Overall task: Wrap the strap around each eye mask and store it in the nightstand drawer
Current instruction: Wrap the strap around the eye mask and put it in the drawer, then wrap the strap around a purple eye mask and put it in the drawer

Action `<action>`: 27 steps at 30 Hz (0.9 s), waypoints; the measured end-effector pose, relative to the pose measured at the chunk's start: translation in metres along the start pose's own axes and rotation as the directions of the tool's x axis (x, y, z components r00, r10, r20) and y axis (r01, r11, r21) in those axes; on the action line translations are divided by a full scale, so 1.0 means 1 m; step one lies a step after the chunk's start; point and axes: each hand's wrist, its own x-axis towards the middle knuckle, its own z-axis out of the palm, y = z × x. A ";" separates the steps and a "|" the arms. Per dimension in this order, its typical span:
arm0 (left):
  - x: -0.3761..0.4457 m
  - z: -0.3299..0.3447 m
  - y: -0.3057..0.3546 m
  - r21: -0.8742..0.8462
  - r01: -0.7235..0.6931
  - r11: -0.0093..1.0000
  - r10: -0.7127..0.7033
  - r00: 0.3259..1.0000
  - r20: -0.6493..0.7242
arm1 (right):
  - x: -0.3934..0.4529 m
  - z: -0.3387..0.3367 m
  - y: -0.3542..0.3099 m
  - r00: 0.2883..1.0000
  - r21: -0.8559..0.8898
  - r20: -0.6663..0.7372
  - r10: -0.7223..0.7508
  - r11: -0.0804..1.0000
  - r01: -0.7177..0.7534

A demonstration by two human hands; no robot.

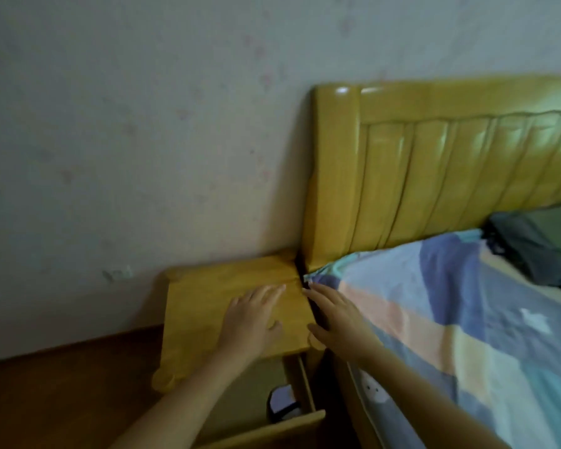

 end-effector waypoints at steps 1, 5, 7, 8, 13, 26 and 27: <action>0.001 -0.030 0.010 -0.003 -0.006 1.000 0.006 0.999 -0.036 | -0.004 -0.033 -0.009 1.000 0.021 -0.020 0.011 1.000 -0.010; 0.001 -0.135 0.050 0.023 -0.105 0.994 0.108 0.977 -0.181 | -0.035 -0.149 -0.041 0.987 -0.060 -0.153 0.041 0.997 -0.051; 0.002 -0.180 0.073 0.027 -0.170 0.985 0.172 0.964 -0.203 | -0.056 -0.192 -0.055 0.976 -0.097 -0.207 0.064 0.992 -0.086; 0.002 -0.201 0.085 0.021 -0.208 0.978 0.208 0.955 -0.213 | -0.068 -0.212 -0.062 0.968 -0.114 -0.241 0.073 0.988 -0.103; -0.006 -0.276 0.143 0.081 -0.426 0.901 0.430 0.851 -0.303 | -0.133 -0.285 -0.101 0.902 -0.251 -0.404 0.155 0.929 -0.272; -0.133 -0.316 0.278 0.145 -0.861 0.488 0.857 0.441 -0.267 | -0.404 -0.307 -0.235 0.545 -0.214 -0.641 0.541 0.556 -0.803; -0.154 -0.318 0.293 0.138 -0.882 0.451 0.875 0.407 -0.261 | -0.431 -0.306 -0.248 0.508 -0.200 -0.655 0.560 0.519 -0.831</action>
